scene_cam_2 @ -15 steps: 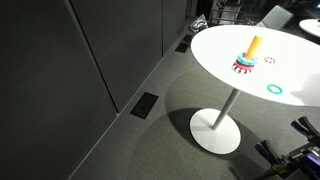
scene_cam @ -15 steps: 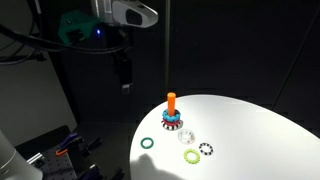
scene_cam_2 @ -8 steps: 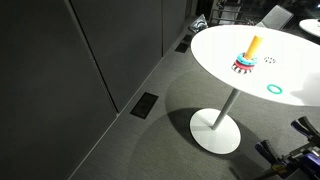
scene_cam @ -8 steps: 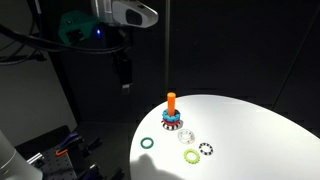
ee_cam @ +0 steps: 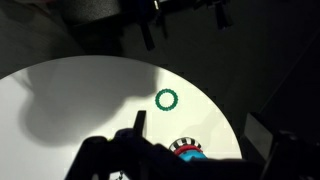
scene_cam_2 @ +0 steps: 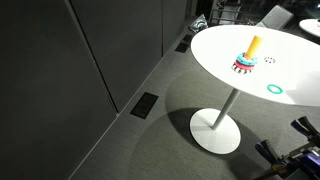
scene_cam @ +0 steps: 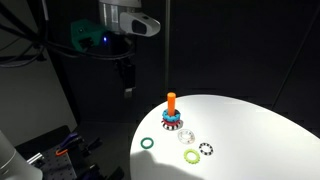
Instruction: Put the green ring onto the ring toss
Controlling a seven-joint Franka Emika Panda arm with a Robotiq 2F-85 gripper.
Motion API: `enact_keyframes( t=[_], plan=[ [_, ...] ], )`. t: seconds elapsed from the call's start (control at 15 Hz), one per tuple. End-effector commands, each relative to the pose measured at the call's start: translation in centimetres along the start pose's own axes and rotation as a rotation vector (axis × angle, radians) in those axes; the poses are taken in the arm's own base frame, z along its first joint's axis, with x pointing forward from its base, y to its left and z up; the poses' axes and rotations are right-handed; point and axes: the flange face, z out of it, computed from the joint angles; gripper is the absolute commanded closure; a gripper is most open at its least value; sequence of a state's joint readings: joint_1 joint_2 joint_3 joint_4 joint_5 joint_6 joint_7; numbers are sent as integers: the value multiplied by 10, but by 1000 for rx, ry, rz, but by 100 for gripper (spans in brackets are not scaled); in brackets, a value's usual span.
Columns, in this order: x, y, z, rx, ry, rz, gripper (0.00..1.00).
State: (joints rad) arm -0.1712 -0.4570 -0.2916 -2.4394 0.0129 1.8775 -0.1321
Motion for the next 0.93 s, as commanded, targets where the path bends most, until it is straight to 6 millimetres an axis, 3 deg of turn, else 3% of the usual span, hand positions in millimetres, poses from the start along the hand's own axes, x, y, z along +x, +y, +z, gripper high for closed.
enact_keyframes(
  t=[0.0, 0.87],
  plan=[
    [18, -6, 19, -54, 1, -5, 0],
    [71, -15, 139, -136, 44, -62, 0]
  ],
)
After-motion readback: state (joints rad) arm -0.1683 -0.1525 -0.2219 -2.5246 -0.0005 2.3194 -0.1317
